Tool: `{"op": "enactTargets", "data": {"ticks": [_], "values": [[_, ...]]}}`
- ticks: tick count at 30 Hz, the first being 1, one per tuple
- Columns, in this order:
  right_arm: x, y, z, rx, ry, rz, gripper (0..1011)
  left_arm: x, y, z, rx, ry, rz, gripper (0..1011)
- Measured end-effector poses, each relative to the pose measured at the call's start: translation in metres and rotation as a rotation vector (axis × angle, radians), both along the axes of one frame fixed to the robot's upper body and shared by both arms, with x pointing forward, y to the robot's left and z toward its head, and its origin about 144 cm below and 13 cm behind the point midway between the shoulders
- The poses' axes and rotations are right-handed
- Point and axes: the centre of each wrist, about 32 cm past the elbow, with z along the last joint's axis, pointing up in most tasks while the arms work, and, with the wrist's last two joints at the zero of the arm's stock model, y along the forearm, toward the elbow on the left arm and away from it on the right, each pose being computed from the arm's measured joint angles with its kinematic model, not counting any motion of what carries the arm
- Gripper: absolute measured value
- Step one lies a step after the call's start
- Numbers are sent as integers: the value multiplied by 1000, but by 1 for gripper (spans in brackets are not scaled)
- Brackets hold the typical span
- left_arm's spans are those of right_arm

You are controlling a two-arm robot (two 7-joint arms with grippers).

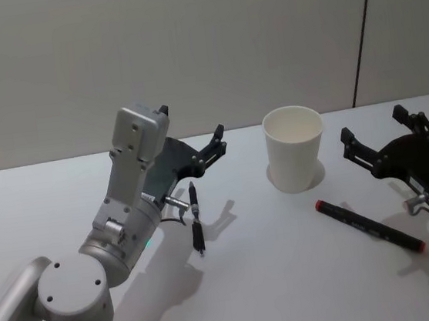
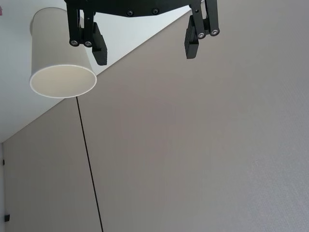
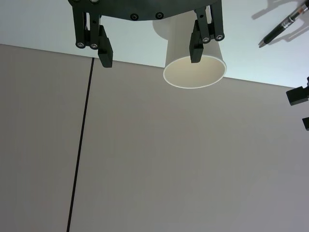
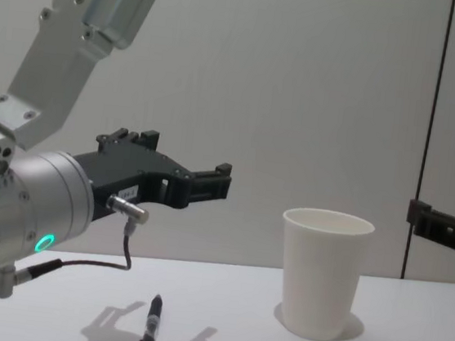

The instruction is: Place the pen into the pen holder.

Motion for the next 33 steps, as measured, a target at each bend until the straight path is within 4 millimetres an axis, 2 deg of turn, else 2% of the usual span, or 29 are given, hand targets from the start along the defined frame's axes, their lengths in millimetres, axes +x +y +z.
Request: {"op": "enactTargets", "data": {"ticks": [33], "values": [[0,0,0,0,0,0,1002,0,0,0,0,0,0,1001]]}}
